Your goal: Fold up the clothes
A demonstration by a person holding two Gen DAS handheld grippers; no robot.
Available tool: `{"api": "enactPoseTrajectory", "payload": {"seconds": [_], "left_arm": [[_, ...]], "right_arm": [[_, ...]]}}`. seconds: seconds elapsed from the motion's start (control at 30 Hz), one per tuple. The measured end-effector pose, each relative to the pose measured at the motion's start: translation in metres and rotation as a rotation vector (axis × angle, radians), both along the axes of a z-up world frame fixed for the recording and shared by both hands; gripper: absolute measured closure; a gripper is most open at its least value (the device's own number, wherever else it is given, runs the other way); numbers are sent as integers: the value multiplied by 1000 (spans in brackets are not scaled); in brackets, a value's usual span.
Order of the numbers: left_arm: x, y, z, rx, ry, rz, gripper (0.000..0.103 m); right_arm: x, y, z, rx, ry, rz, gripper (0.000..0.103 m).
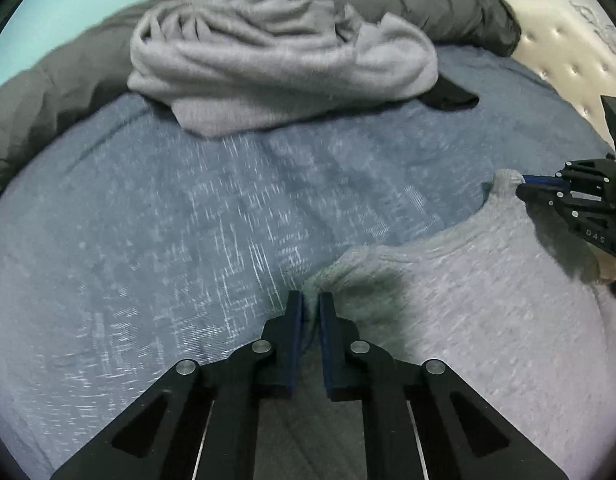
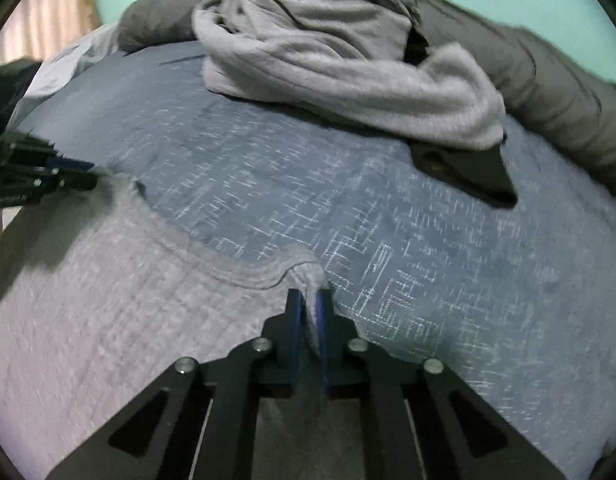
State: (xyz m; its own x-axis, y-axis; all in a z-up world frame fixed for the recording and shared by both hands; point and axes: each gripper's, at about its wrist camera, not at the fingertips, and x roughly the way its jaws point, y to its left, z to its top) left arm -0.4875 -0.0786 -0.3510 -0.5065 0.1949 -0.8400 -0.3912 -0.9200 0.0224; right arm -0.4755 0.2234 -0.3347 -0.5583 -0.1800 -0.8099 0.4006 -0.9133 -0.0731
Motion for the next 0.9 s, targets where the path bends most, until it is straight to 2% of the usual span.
{"api": "enactPoseTrajectory", "payload": {"seconds": [0.2, 0.3, 0.4, 0.43, 0.53, 0.57, 0.63, 0.7, 0.77, 0.9], "left_arm": [[6, 3, 32, -48, 165, 20, 95], [-3, 11, 23, -88, 132, 22, 95], [-17, 12, -9, -83, -54, 38, 93], [-20, 11, -20, -90, -104, 42, 93], [-21, 7, -31, -88, -118, 61, 89], [-22, 3, -31, -66, -123, 78, 88], [-22, -4, -23, -42, -107, 111, 80], [-20, -12, -13, -19, -78, 143, 65], [-14, -24, 4, 11, -38, 191, 62], [12, -44, 31, 81, -13, 237, 62]], "right_arm": [[22, 1, 39, 11, 177, 7, 97], [27, 4, 53, 16, 245, -21, 97], [18, -1, 45, 19, 214, -39, 97], [12, -4, 35, 11, 164, -33, 97], [0, -11, 6, 47, 48, -49, 94], [-3, -9, 1, 39, 19, -69, 94], [-10, -4, -9, 22, -35, -109, 81], [-10, 3, -4, 7, -18, -156, 67], [-6, 12, 8, -24, 18, -178, 66], [12, 41, 41, -93, 73, -237, 65]]}}
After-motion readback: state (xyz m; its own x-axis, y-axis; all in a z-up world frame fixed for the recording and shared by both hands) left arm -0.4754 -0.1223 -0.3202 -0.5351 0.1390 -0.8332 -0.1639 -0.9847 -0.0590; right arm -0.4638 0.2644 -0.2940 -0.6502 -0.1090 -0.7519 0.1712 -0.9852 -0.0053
